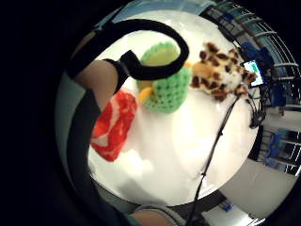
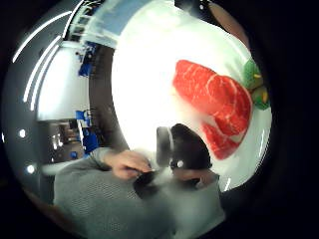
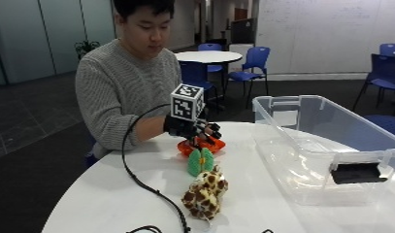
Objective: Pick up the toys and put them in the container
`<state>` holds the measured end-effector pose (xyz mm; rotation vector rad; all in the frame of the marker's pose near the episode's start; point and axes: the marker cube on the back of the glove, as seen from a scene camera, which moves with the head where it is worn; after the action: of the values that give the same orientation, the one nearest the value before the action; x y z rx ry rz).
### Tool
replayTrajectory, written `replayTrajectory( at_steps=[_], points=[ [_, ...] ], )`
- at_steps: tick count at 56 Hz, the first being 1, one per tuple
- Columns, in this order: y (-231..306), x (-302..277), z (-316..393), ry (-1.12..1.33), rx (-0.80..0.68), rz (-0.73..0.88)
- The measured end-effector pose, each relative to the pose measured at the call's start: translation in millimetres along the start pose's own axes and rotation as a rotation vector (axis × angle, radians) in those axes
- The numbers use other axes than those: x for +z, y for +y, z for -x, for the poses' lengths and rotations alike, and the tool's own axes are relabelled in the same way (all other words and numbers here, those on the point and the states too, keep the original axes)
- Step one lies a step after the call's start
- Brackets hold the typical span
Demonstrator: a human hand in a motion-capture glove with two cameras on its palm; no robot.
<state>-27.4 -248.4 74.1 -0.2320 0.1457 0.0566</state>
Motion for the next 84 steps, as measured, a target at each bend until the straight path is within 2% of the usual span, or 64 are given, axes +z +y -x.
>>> replayTrajectory(
  at_steps=[15,24,41,47,58,63,75,84],
  points=[
    [-10.8,57.5,9.4,0.205,0.069,0.046],
    [-11.6,64.0,3.0,0.108,0.060,-0.084],
    [-11.5,60.5,6.6,0.085,0.044,-0.114],
    [-7.4,27.5,15.2,0.028,0.012,-0.141],
    [-5.2,-132.0,28.0,-0.051,-0.070,-0.329],
    [-8.9,-183.6,36.9,-0.012,-0.111,-0.402],
    [-65.0,-199.6,54.3,-0.085,-0.088,-0.345],
    [-159.1,-196.1,90.3,-0.081,-0.070,-0.349]
  ],
)
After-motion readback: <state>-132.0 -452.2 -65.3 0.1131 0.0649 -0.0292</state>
